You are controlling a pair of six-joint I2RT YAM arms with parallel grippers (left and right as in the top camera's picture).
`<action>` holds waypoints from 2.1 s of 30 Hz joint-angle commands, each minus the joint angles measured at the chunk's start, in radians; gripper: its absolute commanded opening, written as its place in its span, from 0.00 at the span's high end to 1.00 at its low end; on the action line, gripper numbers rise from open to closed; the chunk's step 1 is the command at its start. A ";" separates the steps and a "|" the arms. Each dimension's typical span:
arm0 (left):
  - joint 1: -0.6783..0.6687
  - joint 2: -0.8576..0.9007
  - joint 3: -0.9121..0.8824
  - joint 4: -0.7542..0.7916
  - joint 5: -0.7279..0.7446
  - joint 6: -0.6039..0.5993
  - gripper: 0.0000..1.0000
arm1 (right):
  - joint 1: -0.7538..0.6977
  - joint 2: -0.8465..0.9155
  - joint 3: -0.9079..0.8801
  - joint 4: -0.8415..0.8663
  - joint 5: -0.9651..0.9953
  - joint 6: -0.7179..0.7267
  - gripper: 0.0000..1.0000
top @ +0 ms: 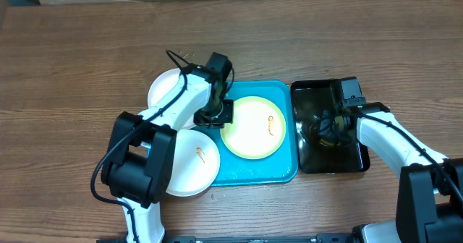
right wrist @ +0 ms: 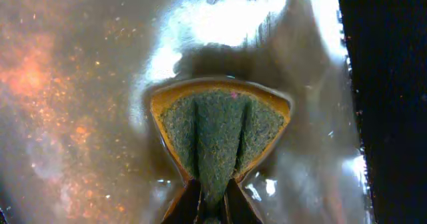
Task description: Clean dirty plates on tray and stack at the side
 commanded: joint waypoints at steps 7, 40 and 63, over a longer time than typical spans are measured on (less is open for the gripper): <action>0.008 0.016 0.022 -0.010 -0.026 -0.039 0.73 | 0.002 0.004 0.098 -0.054 -0.003 -0.007 0.96; -0.034 0.016 0.022 0.042 -0.047 -0.079 0.96 | 0.011 -0.010 0.208 -0.215 -0.165 -0.026 0.96; -0.037 0.016 0.022 0.016 -0.047 -0.119 0.96 | 0.059 -0.011 0.435 -0.386 -0.206 -0.114 0.96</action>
